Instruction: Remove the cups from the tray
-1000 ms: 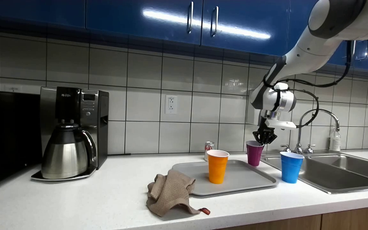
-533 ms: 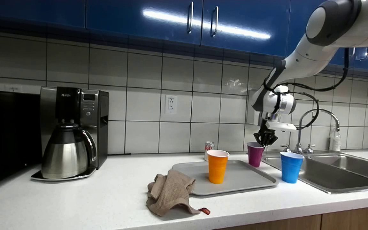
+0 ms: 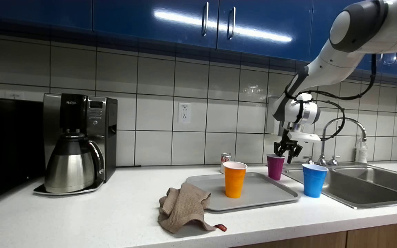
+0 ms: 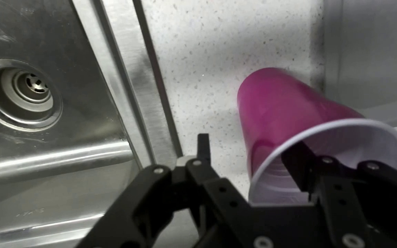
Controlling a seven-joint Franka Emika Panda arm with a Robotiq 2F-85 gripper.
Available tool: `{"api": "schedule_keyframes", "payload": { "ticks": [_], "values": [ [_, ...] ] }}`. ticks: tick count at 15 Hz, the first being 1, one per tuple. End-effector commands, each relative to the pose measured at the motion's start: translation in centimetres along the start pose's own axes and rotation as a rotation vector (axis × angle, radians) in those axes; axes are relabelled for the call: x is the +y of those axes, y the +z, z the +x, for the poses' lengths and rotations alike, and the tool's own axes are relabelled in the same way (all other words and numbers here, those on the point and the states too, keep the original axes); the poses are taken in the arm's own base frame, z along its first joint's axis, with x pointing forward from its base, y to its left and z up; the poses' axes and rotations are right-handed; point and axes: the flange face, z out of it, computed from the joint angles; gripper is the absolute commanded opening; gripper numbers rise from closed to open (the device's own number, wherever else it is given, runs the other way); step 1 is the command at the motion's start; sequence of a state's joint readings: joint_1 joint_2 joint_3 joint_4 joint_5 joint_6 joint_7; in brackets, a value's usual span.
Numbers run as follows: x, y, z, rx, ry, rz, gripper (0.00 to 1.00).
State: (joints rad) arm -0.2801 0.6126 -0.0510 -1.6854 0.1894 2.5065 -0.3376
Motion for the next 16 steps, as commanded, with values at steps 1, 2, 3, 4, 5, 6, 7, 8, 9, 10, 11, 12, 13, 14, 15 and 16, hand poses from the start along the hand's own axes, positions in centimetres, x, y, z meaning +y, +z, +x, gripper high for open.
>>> {"api": "schedule_keyframes", "payload": {
  "ticks": [1,2,3,4,5,6,7,8,9,10,11,12,13,14,15,16],
  "values": [
    [0.4,-0.7,0.6,-0.006,0.001,-0.003,0.89],
    [0.4,-0.9,0.6,-0.003,0.001,-0.002,0.95],
    [0.4,-1.1,0.6,0.000,0.002,-0.003,1.00],
    [0.5,-1.3,0.6,0.004,0.003,-0.004,1.00],
    [0.5,-1.6,0.6,0.007,0.002,-0.003,1.00],
    [0.6,-1.8,0.5,0.011,0.002,-0.004,1.00],
    [0.6,-2.1,0.5,0.014,0.003,-0.004,1.00],
    [0.6,-2.4,0.5,0.018,0.003,-0.004,1.00],
    [0.6,-2.7,0.4,0.022,0.003,-0.005,1.00],
    [0.6,-3.1,0.4,0.027,0.003,-0.006,1.00],
    [0.5,-3.4,0.4,0.031,0.003,-0.007,1.00],
    [0.4,-3.9,0.3,0.036,0.001,-0.007,1.00],
    [0.2,-4.3,0.3,0.041,-0.001,-0.008,1.00],
    [0.0,-4.8,0.3,0.047,-0.003,-0.009,1.00],
    [-0.2,-5.3,0.2,0.051,-0.005,-0.008,1.00],
    [-0.5,-5.7,0.1,0.055,-0.007,-0.008,1.00]
  ]
}}
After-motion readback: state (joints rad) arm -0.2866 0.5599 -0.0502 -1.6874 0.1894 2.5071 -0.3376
